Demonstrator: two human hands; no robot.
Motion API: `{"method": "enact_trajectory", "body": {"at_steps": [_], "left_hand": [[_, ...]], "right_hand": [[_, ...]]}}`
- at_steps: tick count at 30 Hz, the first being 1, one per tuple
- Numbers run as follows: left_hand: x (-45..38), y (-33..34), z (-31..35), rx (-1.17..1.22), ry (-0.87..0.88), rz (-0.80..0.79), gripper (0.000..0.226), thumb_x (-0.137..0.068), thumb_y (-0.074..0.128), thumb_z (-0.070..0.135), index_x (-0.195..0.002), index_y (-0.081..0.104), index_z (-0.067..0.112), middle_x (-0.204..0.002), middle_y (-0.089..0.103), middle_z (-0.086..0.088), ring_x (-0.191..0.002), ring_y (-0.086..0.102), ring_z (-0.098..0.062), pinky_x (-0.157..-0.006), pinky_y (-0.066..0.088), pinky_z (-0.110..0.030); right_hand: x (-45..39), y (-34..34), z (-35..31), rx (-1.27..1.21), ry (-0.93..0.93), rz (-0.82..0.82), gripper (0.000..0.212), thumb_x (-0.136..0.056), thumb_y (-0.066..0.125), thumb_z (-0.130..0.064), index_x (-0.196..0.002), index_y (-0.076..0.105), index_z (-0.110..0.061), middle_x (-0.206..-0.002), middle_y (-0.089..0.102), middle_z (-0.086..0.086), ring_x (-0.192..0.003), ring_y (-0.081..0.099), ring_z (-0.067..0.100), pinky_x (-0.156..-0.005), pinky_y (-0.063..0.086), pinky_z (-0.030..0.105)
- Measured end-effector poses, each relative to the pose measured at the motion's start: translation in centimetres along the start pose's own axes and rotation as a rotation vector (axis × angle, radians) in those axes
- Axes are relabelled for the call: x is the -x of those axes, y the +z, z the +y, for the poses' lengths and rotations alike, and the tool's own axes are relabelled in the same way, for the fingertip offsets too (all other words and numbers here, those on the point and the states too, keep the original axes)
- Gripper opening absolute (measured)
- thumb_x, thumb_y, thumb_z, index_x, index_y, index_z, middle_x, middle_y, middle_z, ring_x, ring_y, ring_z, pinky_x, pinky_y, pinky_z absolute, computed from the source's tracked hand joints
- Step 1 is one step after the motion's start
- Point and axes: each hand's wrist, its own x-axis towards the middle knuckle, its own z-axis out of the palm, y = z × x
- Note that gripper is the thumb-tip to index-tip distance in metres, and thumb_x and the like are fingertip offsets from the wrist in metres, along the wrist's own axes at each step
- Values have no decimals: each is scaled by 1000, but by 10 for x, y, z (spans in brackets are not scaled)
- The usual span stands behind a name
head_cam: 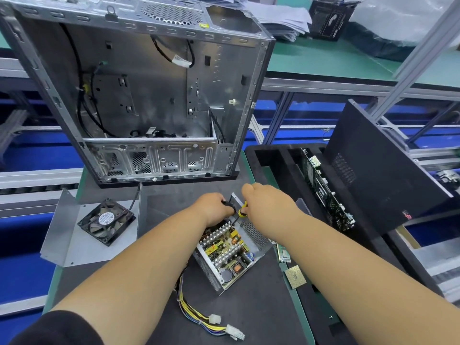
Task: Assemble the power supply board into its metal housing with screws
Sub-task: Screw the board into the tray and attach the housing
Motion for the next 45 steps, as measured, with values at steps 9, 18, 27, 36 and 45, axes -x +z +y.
{"method": "enact_trajectory", "body": {"at_steps": [9, 18, 27, 36, 45], "left_hand": [[1, 0, 0, -12, 0, -3, 26, -86, 64, 38, -97, 62, 14, -83, 57, -1, -79, 54, -20, -61, 39, -28], [2, 0, 4, -44, 3, 14, 27, -87, 64, 36, -98, 64, 12, -85, 58, -4, -79, 52, -21, -54, 35, -24], [23, -8, 12, -182, 30, 166, 53, -84, 69, 36, -129, 53, 15, -122, 61, -6, -109, 58, -25, -91, 49, -34], [114, -22, 3, 101, -53, 537, 30, -87, 68, 28, -115, 62, 24, -104, 61, 7, -86, 57, -5, -80, 43, -23], [216, 13, -40, 352, -316, 831, 18, -86, 65, 10, -101, 67, 20, -91, 67, 4, -78, 59, -9, -77, 48, -19]], "right_hand": [[-5, 1, -7, -19, 80, 1, 24, -102, 49, -30, -111, 47, -7, -100, 59, 10, -73, 47, 25, -59, 37, 35], [-3, 4, -8, -4, 108, 8, 17, -101, 51, -25, -108, 48, -10, -82, 46, 3, -70, 47, 24, -57, 36, 32], [6, 9, 1, -35, -6, 91, 13, -99, 52, -23, -101, 42, -15, -84, 44, 1, -72, 47, 24, -55, 35, 33], [27, 3, 48, -520, -18, 341, 8, -90, 56, -36, -89, 63, -32, -78, 61, -10, -74, 55, 17, -59, 40, 29], [20, 13, 61, -1811, 289, -82, 13, -94, 57, -17, -87, 65, -11, -59, 68, 3, -42, 51, 8, -48, 35, 22]]}}
